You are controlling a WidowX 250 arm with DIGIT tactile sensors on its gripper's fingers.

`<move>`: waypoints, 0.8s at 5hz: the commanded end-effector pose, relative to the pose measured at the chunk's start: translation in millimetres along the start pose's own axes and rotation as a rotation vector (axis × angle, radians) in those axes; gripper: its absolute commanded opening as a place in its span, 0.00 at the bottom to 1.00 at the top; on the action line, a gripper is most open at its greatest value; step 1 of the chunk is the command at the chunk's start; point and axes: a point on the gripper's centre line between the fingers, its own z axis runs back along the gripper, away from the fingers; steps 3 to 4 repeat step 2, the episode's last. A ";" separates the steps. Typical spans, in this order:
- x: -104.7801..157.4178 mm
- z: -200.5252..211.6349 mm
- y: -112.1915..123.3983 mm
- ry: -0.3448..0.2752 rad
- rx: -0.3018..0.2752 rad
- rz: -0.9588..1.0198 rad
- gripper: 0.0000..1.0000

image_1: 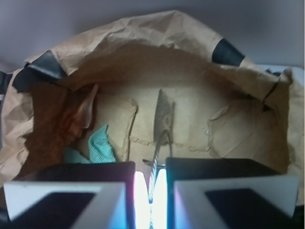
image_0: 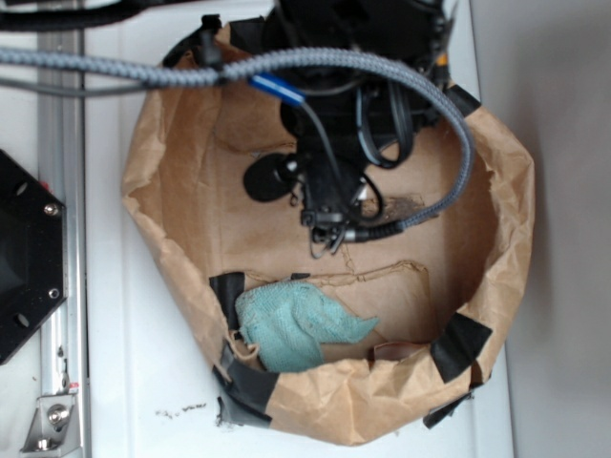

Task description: Grab the silver keys.

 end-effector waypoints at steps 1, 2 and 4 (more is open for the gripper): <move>-9.0 11.7 -1.7 -0.065 0.087 -0.039 0.00; -11.1 7.0 -4.6 -0.074 0.102 -0.051 0.00; -11.1 7.0 -4.6 -0.074 0.102 -0.051 0.00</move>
